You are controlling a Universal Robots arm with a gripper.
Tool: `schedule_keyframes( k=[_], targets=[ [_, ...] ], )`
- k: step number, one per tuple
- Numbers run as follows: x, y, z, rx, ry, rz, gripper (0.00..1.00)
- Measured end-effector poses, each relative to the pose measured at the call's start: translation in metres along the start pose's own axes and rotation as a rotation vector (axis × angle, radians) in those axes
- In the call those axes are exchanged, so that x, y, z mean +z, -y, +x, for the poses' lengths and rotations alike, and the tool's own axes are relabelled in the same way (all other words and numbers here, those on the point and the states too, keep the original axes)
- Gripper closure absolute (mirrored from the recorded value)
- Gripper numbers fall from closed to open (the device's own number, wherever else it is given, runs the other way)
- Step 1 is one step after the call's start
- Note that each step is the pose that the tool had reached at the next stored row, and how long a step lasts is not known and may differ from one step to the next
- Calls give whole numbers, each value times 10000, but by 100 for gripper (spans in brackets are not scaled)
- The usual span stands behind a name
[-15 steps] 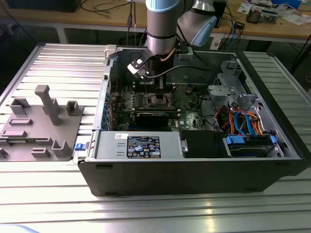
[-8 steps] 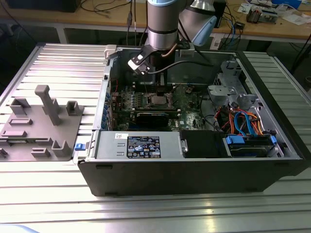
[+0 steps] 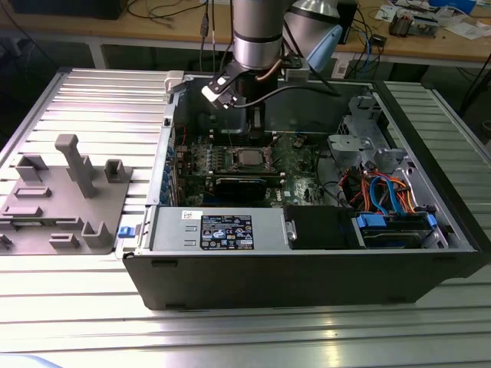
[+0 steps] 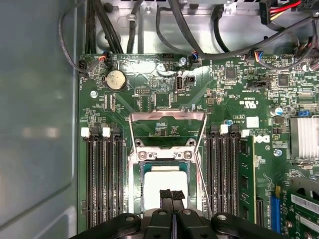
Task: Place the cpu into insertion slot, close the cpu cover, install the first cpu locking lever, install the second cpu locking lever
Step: 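Place the cpu into insertion slot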
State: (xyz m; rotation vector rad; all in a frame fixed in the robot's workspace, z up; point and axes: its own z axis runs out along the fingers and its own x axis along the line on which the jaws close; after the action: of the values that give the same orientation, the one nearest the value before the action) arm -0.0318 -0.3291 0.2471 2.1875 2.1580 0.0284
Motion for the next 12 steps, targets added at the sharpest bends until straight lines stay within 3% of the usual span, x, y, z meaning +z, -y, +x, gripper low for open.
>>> schedule_keyframes(
  k=[12],
  targets=[
    [-281, -18, -10, -1, 1, 0, 89]
  ],
)
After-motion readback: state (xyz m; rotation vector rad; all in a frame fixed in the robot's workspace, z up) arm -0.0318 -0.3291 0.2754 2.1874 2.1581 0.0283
